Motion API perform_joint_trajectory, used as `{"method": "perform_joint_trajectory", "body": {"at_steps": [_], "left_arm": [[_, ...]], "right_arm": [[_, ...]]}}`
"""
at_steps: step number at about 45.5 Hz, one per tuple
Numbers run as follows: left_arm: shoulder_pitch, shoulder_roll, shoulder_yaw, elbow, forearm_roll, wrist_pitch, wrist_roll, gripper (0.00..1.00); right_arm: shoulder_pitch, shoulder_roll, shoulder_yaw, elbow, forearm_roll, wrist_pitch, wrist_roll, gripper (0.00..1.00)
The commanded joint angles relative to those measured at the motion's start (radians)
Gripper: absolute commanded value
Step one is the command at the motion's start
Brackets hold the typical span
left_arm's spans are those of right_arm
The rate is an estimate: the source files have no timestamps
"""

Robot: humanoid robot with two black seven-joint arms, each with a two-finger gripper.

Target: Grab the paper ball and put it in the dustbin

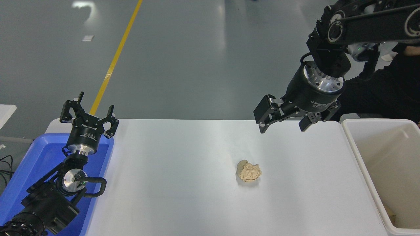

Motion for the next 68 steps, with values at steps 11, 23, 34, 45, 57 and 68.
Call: {"method": "perform_joint_trajectory", "body": {"at_steps": [11,23,34,45,57,68], "left_arm": [[0.000,0.000,0.000,0.000,0.001,0.000,0.000,0.98],[0.000,0.000,0.000,0.000,0.001,0.000,0.000,0.98],[0.000,0.000,0.000,0.000,0.000,0.000,0.000,0.98],[0.000,0.000,0.000,0.000,0.001,0.000,0.000,0.98],[-0.001,0.000,0.000,0.000,0.000,0.000,0.000,0.98],[-0.001,0.000,0.000,0.000,0.000,0.000,0.000,0.98]], "right_arm": [[-0.001,0.009,0.006,0.000,0.002,0.000,0.000,1.00],[-0.002,0.023,0.006,-0.003,0.005,0.000,0.000,1.00],[-0.013,0.023,0.006,-0.003,0.008,0.000,0.000,1.00],[-0.025,0.037,0.005,-0.020,0.008,0.000,0.000,1.00],[-0.025,0.057,0.000,-0.025,0.008,0.000,0.000,1.00],[-0.027,0.057,-0.008,-0.026,0.000,0.000,0.000,1.00]]}}
